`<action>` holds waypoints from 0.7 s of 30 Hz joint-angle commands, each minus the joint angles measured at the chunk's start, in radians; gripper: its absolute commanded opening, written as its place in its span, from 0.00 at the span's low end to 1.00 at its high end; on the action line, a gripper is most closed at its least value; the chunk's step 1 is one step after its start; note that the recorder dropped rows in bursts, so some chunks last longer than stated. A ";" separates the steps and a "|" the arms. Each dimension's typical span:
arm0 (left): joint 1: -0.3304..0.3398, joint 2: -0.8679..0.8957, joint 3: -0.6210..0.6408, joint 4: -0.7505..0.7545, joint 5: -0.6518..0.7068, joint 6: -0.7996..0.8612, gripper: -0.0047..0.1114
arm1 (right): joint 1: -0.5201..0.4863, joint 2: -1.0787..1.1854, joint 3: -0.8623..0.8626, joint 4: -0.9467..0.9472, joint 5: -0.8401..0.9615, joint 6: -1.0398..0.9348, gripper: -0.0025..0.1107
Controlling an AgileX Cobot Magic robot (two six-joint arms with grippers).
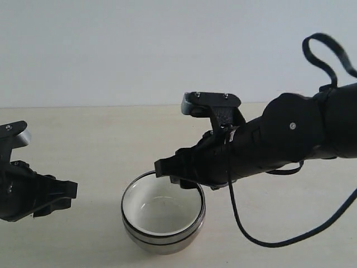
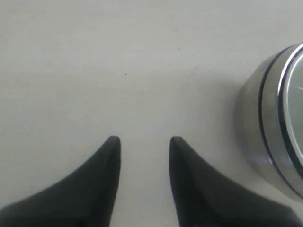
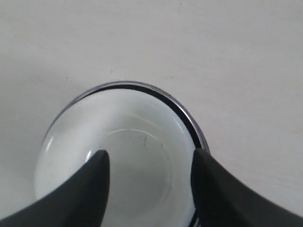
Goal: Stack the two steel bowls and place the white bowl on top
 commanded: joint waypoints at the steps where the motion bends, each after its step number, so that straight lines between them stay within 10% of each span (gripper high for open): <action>1: 0.001 0.002 0.005 -0.005 -0.012 0.006 0.32 | 0.000 -0.082 -0.003 -0.042 0.026 -0.011 0.42; 8: 0.001 0.002 0.005 -0.005 -0.012 0.006 0.32 | 0.000 -0.195 0.023 -0.073 0.013 0.009 0.02; 21: 0.001 -0.091 0.072 -0.045 -0.107 -0.002 0.32 | 0.000 -0.495 0.523 0.008 -0.669 0.057 0.02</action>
